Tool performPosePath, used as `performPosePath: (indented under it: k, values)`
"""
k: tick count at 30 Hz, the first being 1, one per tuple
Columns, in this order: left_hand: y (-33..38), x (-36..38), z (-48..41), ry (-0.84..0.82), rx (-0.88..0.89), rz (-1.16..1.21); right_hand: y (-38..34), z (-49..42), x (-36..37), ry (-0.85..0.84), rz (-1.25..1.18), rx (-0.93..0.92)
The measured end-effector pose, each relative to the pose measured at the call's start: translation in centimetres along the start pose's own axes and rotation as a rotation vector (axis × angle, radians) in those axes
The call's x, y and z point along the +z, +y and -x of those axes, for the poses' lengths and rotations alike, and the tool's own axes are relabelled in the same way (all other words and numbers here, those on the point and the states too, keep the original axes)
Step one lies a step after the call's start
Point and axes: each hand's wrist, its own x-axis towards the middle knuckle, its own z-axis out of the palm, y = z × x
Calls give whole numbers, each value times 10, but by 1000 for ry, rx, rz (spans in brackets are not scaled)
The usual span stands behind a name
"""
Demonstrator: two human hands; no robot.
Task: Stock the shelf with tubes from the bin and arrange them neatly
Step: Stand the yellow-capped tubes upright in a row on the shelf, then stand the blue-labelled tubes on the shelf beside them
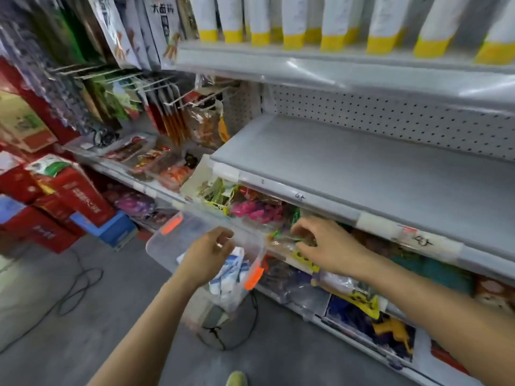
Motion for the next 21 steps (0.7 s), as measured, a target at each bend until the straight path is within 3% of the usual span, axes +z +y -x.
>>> performPosePath:
  k: [5, 8, 11, 15, 21]
  values:
    - [-117, -5, -84, -42, -304, 192, -25, -115, 121, -187, -298, 139]
    - [-177, 20, -128, -152, -490, 334, -21, -170, 198, -281, -449, 326]
    - [-216, 59, -164, -268, -575, 322, -8, -209, 263, -345, -513, 545]
    - [-250, 105, -208, -321, -649, 217, 15, -244, 330, -394, -435, 708]
    - [-287, 162, -254, -412, -713, 17, 33, -266, 395, -418, -134, 733]
